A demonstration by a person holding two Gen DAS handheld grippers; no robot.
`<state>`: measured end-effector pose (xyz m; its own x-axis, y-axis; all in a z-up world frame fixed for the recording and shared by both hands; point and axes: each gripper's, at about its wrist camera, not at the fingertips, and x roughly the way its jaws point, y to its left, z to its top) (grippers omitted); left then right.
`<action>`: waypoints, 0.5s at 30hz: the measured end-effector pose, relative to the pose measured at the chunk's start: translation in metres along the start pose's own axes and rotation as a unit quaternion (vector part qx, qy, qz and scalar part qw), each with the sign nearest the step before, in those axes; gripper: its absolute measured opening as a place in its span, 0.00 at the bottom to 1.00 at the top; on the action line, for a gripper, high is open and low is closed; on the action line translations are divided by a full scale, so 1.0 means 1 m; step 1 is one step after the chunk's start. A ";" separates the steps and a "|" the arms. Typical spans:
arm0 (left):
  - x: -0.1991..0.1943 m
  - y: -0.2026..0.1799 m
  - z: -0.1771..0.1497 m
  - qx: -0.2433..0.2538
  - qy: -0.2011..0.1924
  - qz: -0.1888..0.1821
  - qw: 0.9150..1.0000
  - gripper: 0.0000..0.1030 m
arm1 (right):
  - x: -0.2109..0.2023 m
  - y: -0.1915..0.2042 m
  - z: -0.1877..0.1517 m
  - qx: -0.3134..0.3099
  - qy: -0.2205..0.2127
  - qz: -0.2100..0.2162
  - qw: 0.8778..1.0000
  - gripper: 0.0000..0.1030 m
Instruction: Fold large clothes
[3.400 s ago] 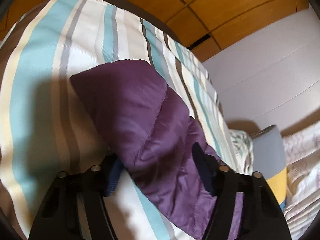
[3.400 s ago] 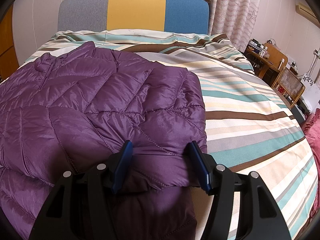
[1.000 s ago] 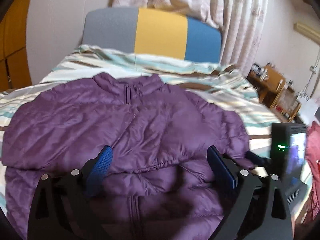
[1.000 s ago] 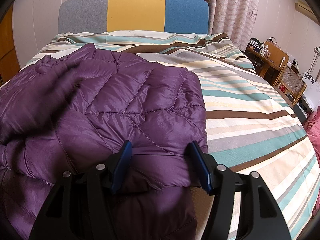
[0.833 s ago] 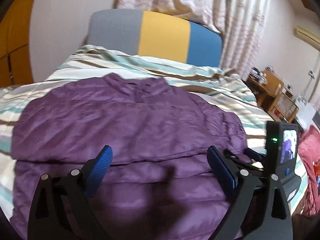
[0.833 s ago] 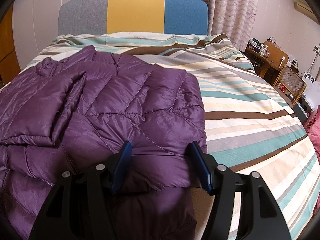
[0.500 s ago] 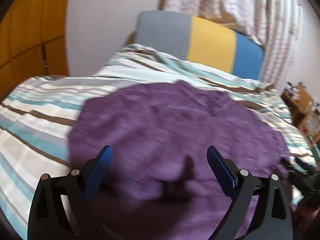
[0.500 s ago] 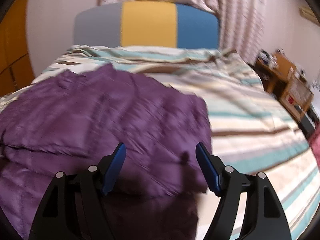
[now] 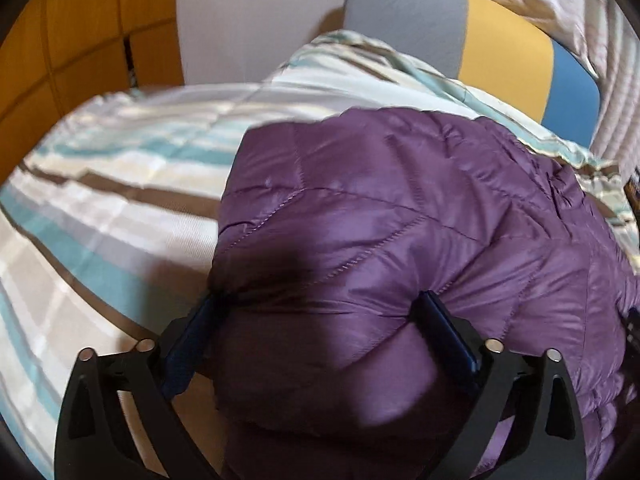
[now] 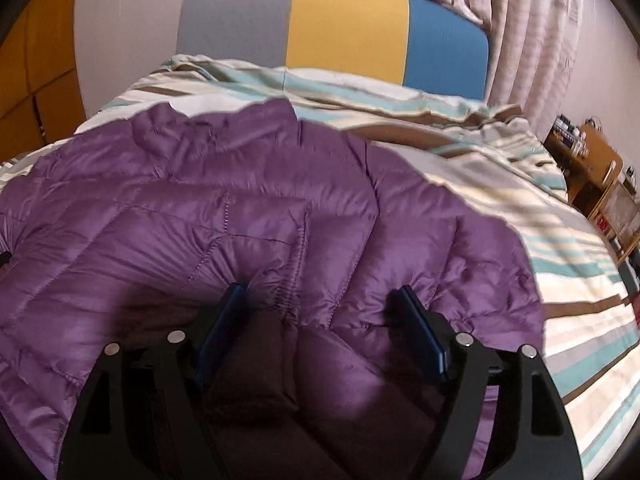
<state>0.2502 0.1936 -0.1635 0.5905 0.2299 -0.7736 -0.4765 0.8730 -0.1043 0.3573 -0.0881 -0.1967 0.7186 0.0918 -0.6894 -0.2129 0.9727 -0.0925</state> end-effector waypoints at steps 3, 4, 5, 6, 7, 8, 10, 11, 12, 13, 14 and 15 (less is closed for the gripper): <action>0.001 0.000 -0.001 0.003 -0.002 0.009 1.000 0.97 | 0.004 0.005 -0.002 -0.013 -0.001 -0.015 1.000 0.75; 0.001 0.000 -0.001 0.004 -0.002 0.010 1.000 0.97 | 0.005 0.007 -0.003 -0.015 -0.003 -0.018 1.000 0.76; 0.000 0.000 -0.002 0.002 -0.002 0.007 1.000 0.97 | 0.005 0.008 -0.003 -0.015 -0.003 -0.019 1.000 0.76; -0.001 0.001 -0.002 0.000 -0.002 0.004 1.000 0.97 | 0.005 0.007 -0.003 -0.014 -0.004 -0.019 1.000 0.76; -0.002 0.001 -0.003 0.000 -0.003 0.004 1.000 0.97 | 0.005 0.007 -0.003 -0.014 -0.005 -0.020 1.000 0.77; -0.004 0.000 -0.002 0.002 -0.003 0.006 1.000 0.97 | 0.005 0.007 -0.003 -0.015 -0.006 -0.022 1.000 0.78; -0.011 -0.001 -0.001 0.001 -0.002 0.010 1.000 0.97 | 0.004 0.007 -0.004 -0.016 -0.007 -0.026 1.000 0.78; -0.018 -0.002 -0.001 -0.003 -0.002 0.016 1.000 0.97 | 0.004 0.007 -0.005 -0.016 -0.008 -0.027 0.999 0.78; -0.028 -0.002 -0.001 -0.015 -0.006 0.022 1.000 0.97 | 0.004 0.007 -0.004 -0.016 -0.008 -0.027 0.999 0.79; -0.041 -0.002 -0.002 -0.032 -0.020 0.014 0.999 0.97 | 0.004 0.007 -0.005 -0.015 -0.008 -0.028 0.999 0.79; -0.052 -0.003 -0.003 -0.045 -0.034 0.001 0.998 0.97 | 0.003 0.006 -0.005 -0.015 -0.009 -0.028 0.999 0.79; -0.066 -0.006 -0.004 -0.063 -0.055 -0.022 0.996 0.97 | 0.002 0.006 -0.006 -0.015 -0.009 -0.028 0.999 0.80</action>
<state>0.2113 0.1713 -0.1140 0.6762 0.2448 -0.6948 -0.5228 0.8240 -0.2184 0.3537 -0.0834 -0.2028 0.7420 0.0418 -0.6691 -0.1914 0.9697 -0.1516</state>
